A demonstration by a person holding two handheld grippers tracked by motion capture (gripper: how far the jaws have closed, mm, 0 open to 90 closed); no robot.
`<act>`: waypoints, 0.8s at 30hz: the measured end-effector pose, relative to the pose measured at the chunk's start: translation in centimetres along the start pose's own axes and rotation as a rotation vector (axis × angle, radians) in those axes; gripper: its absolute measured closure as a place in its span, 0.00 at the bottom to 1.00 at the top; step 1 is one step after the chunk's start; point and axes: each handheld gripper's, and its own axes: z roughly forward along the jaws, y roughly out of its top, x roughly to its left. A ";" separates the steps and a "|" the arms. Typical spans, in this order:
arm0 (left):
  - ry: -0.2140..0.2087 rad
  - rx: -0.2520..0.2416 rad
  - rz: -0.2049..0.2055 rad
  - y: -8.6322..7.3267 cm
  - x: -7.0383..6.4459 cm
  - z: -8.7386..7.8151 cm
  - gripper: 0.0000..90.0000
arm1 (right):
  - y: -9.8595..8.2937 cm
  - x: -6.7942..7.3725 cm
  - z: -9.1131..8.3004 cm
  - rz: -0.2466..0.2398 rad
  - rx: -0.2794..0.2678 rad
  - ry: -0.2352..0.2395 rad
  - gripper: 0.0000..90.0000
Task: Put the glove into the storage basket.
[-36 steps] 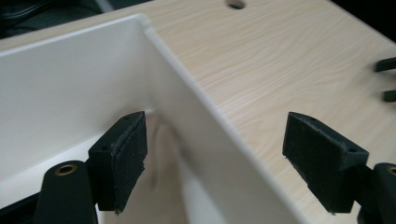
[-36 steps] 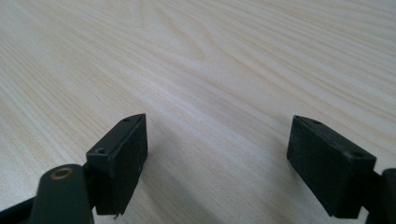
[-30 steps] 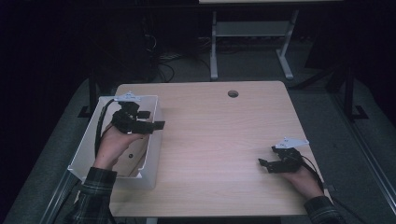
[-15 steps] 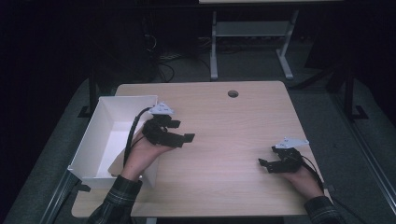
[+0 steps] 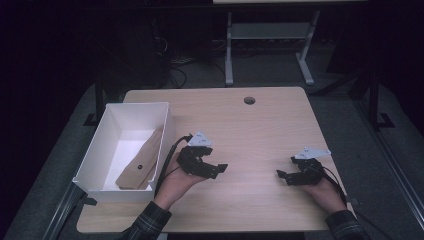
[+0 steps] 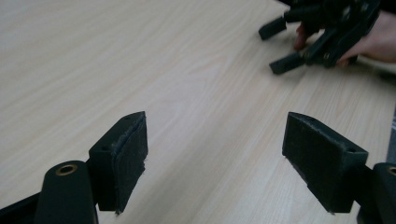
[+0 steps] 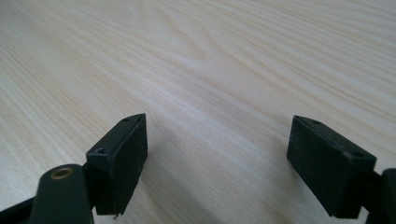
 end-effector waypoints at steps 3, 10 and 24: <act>-0.003 0.018 0.018 -1.1 -0.1 1.1 0.24 | 0.0 0.0 0.0 0.000 0.000 0.000 0.22; 0.045 0.074 0.033 -3.5 0.4 3.5 0.24 | 0.0 0.0 0.0 0.000 0.000 0.000 0.22; 0.072 0.156 0.071 -5.3 0.5 5.2 0.24 | 0.0 0.0 0.0 -0.007 -0.003 0.000 0.22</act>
